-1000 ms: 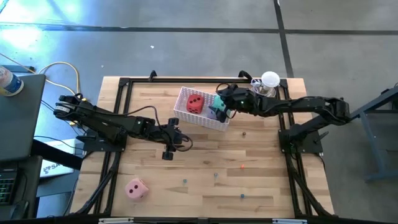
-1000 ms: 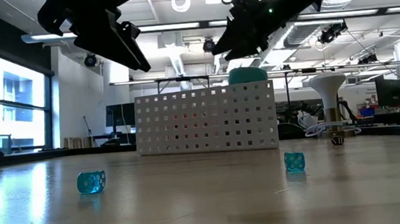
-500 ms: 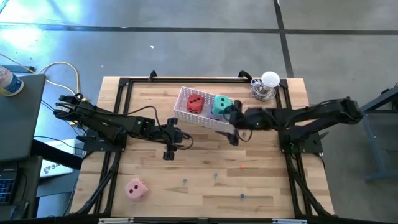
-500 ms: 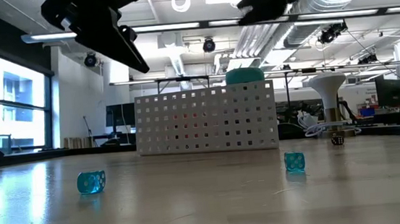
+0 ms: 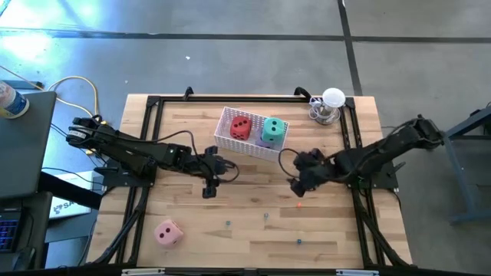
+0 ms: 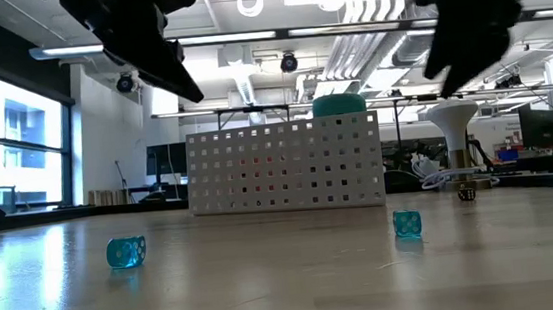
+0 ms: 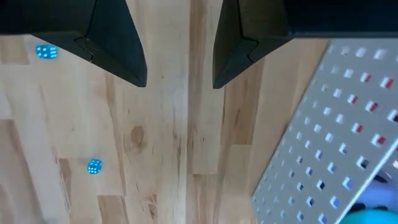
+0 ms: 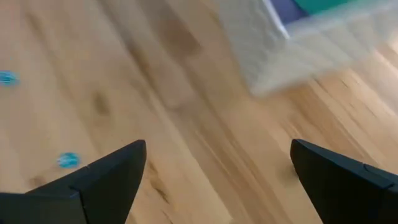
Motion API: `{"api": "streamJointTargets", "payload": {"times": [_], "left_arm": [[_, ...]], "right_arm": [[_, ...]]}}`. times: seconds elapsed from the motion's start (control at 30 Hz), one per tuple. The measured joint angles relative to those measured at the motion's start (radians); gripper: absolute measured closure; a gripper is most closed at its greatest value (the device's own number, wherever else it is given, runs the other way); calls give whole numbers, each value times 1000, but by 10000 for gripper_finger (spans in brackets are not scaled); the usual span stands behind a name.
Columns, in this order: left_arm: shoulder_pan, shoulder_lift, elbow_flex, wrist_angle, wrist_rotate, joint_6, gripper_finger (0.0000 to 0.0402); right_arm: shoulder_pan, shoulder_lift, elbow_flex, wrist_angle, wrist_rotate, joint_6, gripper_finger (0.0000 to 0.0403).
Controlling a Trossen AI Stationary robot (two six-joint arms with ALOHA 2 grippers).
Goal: Pick & Place Dice
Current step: Put the small black die into the white bin
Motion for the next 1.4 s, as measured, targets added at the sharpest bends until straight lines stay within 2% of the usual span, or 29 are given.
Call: {"api": "streamJointTargets", "payload": {"times": [0.13, 0.2, 0.37, 0.5, 0.8, 0.97, 1.2, 1.4], "left_arm": [[-2, 0, 0, 0, 34, -51, 226], [-8, 0, -4, 0, 40, -67, 226], [-32, 0, -13, 0, 40, -66, 226], [-40, 0, -18, 3, 40, -36, 226], [-17, 0, -18, 5, 37, -5, 226], [-5, 0, -18, 5, 37, -6, 226], [-20, 0, -18, 4, 37, -15, 226], [-36, 0, -18, 4, 38, -16, 226]], "right_arm": [[75, -1, 0, -194, 91, 239, 14], [117, -1, -16, -233, 122, 322, 14], [180, -1, -154, -223, 134, 498, 14], [188, -1, -283, -119, 186, 592, 14], [139, -1, -423, 94, 172, 534, 14], [131, -1, -436, 148, 193, 525, 14], [131, -1, -436, 195, 283, 481, 14], [131, 4, -436, 194, 288, 478, 14]]}}
